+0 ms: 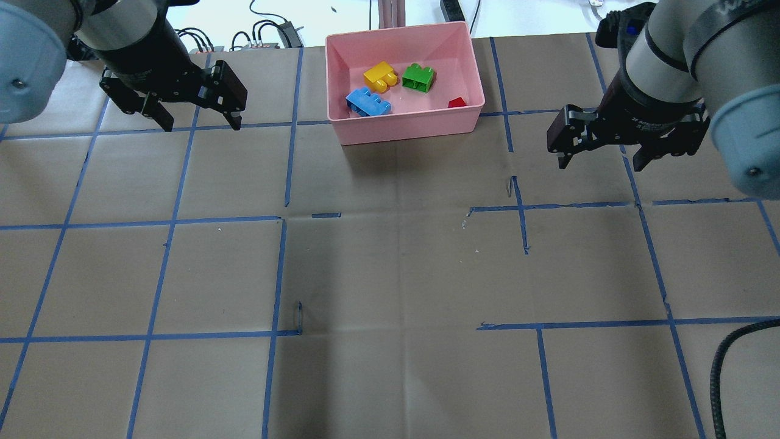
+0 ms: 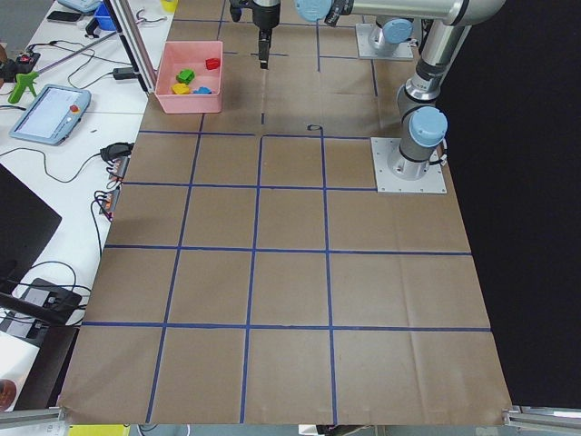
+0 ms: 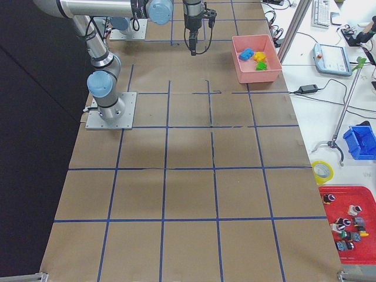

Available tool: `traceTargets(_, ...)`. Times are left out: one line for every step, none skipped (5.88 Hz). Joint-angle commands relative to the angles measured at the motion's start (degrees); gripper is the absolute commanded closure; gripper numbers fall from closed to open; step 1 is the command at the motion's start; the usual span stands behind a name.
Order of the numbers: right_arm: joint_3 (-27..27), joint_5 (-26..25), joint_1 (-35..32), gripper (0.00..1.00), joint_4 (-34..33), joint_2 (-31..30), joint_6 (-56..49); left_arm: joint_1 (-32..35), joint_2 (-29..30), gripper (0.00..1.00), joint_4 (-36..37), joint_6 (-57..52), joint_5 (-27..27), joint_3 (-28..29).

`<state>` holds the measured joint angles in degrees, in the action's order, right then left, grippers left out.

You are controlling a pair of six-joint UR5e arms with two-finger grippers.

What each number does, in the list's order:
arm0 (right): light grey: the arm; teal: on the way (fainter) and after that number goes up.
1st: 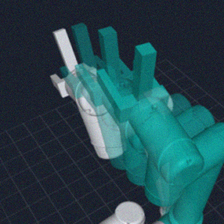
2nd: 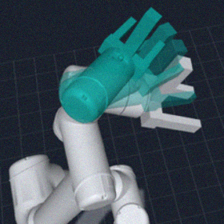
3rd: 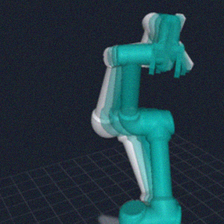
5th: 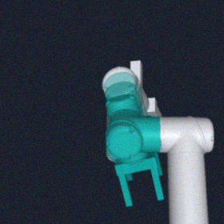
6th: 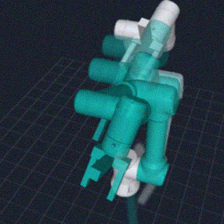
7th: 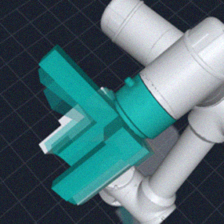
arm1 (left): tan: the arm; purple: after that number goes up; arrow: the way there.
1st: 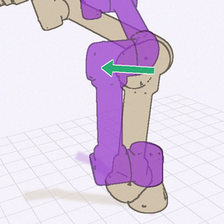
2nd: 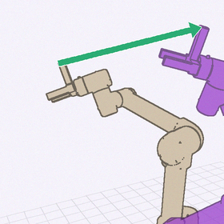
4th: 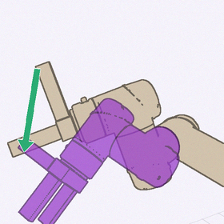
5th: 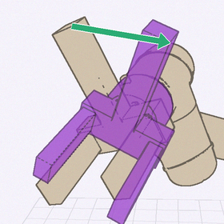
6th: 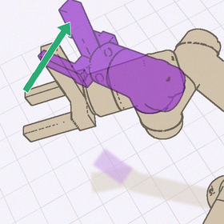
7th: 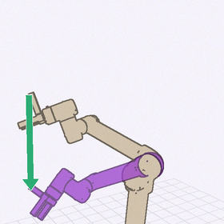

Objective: Put all blocks into box

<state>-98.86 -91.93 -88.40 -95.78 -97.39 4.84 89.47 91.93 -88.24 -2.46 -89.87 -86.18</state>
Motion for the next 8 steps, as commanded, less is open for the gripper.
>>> traceTargets(0.77,0.09,0.07,0.00,-0.20,0.44,0.52,0.00,0.00,0.00,0.00,0.00,-0.04,0.04)
traceTargets(0.77,0.00,0.07,0.00,-0.11,0.45,0.17,0.00,0.00,0.00,0.00,0.00,-0.04,0.05)
traceTargets(0.51,0.00,0.07,0.00,0.15,0.19,-0.18,0.00,-0.08,0.00,0.00,0.00,-0.04,0.05)
traceTargets(-0.19,0.26,0.07,0.00,0.24,0.18,0.08,0.00,-0.09,0.00,0.00,0.00,-0.04,0.05)
traceTargets(-0.20,0.00,0.07,0.00,0.50,0.10,-0.18,0.00,-0.09,0.00,0.00,0.00,0.05,0.05)
traceTargets(-0.20,0.00,0.07,0.00,0.59,0.09,-0.27,0.00,0.00,0.00,0.00,0.00,0.05,-0.04)
traceTargets(-0.11,0.00,0.07,0.00,0.85,0.44,-0.36,0.00,0.00,0.00,0.00,0.00,0.05,-0.04)
traceTargets(-0.19,0.00,0.07,0.00,0.94,0.45,-0.45,0.00,0.00,0.00,0.00,0.00,0.05,-0.04)
